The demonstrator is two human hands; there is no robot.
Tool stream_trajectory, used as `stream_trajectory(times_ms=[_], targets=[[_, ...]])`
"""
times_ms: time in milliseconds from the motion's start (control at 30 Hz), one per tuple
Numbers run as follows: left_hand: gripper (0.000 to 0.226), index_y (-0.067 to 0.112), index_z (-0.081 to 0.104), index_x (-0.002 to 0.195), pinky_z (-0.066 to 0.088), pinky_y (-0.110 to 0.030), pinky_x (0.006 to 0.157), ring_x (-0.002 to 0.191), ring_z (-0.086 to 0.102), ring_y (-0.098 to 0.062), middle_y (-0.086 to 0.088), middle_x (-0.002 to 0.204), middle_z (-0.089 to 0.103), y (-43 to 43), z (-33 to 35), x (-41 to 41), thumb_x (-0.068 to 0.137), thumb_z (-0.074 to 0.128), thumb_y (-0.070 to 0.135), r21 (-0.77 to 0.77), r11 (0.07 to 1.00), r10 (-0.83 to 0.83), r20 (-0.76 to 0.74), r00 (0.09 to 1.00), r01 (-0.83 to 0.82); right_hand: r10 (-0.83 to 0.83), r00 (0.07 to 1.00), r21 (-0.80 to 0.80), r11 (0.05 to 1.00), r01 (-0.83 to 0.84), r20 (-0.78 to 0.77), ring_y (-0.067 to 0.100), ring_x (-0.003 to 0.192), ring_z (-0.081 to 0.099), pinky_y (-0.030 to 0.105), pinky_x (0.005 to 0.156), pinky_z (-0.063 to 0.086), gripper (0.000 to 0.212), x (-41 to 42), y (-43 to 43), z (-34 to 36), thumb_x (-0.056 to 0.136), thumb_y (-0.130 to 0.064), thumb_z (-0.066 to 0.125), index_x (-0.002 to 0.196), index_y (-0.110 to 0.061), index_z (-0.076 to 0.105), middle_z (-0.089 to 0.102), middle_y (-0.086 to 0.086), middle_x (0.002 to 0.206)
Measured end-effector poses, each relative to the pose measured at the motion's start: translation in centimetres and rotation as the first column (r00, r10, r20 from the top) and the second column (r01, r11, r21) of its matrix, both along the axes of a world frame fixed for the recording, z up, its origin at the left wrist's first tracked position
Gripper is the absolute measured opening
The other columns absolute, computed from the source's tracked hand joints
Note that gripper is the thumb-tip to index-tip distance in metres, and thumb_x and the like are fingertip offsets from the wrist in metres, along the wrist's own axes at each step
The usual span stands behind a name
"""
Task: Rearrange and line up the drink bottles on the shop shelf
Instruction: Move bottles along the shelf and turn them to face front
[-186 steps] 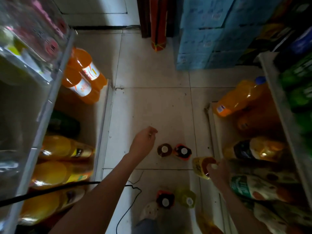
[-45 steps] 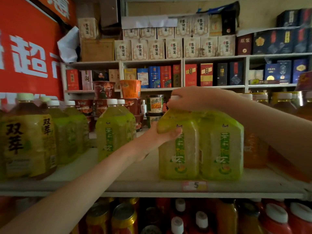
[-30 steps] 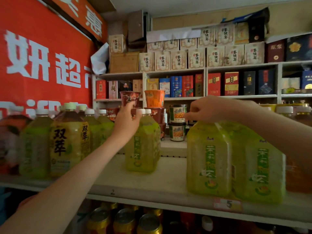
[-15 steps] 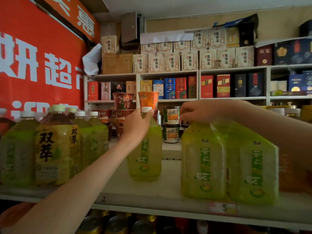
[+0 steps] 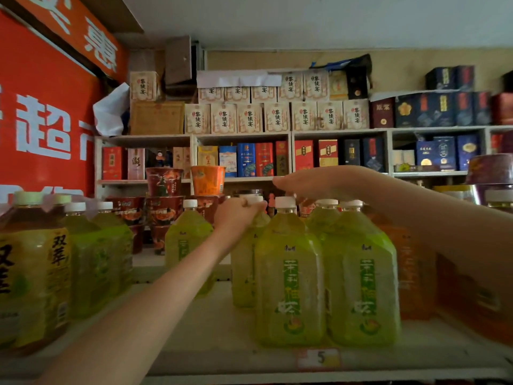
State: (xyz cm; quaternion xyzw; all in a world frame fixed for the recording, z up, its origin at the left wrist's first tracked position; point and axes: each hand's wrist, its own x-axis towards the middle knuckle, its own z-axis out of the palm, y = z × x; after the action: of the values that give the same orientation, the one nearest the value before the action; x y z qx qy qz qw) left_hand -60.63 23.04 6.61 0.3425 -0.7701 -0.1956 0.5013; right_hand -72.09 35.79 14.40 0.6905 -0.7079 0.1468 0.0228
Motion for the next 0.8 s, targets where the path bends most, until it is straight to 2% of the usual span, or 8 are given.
stream_trajectory(times_ms=[100,200,333,400,467,567,700,800], targets=[[0.025,0.021,0.063,0.074,0.05,-0.03,0.069,0.067,0.059,-0.015,-0.003,0.079,0.066,0.0,0.6,-1.2,0.091,0.056,0.037,0.052,0.999,-0.002,0.022,1.0,0.001,0.006,0.999,-0.009,1.0,-0.006,-0.041,0.012,0.093,0.057,0.022,0.078,0.047,0.043,-0.8,-0.4,0.0,0.102,-0.036,0.03,0.136,-0.014,0.044,0.057,0.004,0.119],[0.025,0.009,0.069,0.103,0.052,-0.031,0.076,0.08,0.061,-0.02,-0.01,0.098,0.068,0.1,1.0,-2.4,0.093,0.055,0.027,0.061,0.998,-0.01,0.098,0.995,0.005,0.016,0.997,-0.01,1.0,-0.017,-0.076,0.013,0.096,0.057,0.024,0.084,0.049,0.038,-1.0,-1.3,0.2,0.101,-0.023,0.037,0.138,-0.017,0.044,0.054,0.001,0.127],[0.019,0.01,0.069,0.103,0.043,-0.021,0.058,0.069,0.055,-0.01,0.001,0.079,0.062,0.2,1.3,-3.1,0.087,0.065,0.02,0.127,0.989,-0.095,0.109,0.99,0.081,0.009,0.982,0.008,1.0,-0.008,-0.186,0.018,0.102,0.058,0.026,0.086,0.049,0.039,-1.1,-2.1,0.7,0.098,-0.015,0.041,0.135,-0.021,0.048,0.057,0.001,0.123],[0.017,0.009,0.069,0.102,0.051,-0.028,0.065,0.075,0.062,-0.017,-0.004,0.081,0.065,0.3,1.4,-3.0,0.088,0.064,0.018,0.168,0.978,-0.137,0.09,0.986,0.121,0.007,0.968,0.036,0.999,0.002,-0.249,0.018,0.096,0.06,0.024,0.079,0.048,0.037,-1.3,-2.5,0.7,0.096,-0.014,0.045,0.132,-0.019,0.052,0.061,0.004,0.118],[0.016,0.01,0.069,0.101,0.053,-0.039,0.082,0.091,0.066,-0.029,-0.014,0.096,0.069,0.5,1.3,-2.5,0.091,0.06,0.019,0.226,0.957,-0.195,0.051,0.979,0.179,0.01,0.956,0.054,0.999,0.006,-0.294,0.018,0.092,0.06,0.023,0.075,0.048,0.036,-1.5,-3.0,0.5,0.095,-0.012,0.046,0.13,-0.018,0.054,0.063,0.005,0.114],[0.012,0.019,0.068,0.088,0.051,-0.045,0.092,0.09,0.067,-0.027,-0.012,0.096,0.07,0.7,1.1,-1.7,0.093,0.057,0.022,0.278,0.908,-0.315,-0.037,0.949,0.312,0.022,0.932,0.026,1.0,-0.014,-0.363,0.017,0.091,0.062,0.023,0.075,0.048,0.029,-1.4,-4.2,0.1,0.095,-0.009,0.048,0.122,-0.014,0.058,0.065,0.003,0.108],[0.029,0.012,0.06,0.121,0.047,-0.044,0.098,0.101,0.063,-0.025,-0.011,0.11,0.067,0.2,0.5,-0.8,0.096,0.051,0.022,0.326,0.834,-0.42,-0.147,0.896,0.444,0.041,0.917,-0.016,0.999,-0.051,-0.396,0.01,0.077,0.059,0.017,0.067,0.045,0.023,-1.3,-5.3,-0.4,0.095,-0.014,0.053,0.116,-0.012,0.061,0.066,0.002,0.102],[0.034,0.018,0.055,0.129,0.046,-0.033,0.095,0.113,0.055,-0.016,-0.003,0.125,0.06,-0.6,0.4,0.7,0.098,0.047,0.027,0.142,0.928,-0.347,-0.015,0.938,0.346,0.052,0.925,-0.033,0.997,-0.069,-0.375,0.008,0.078,0.057,0.014,0.067,0.044,0.03,-1.6,-5.2,-0.3,0.095,-0.012,0.053,0.124,-0.015,0.058,0.066,0.003,0.107]])
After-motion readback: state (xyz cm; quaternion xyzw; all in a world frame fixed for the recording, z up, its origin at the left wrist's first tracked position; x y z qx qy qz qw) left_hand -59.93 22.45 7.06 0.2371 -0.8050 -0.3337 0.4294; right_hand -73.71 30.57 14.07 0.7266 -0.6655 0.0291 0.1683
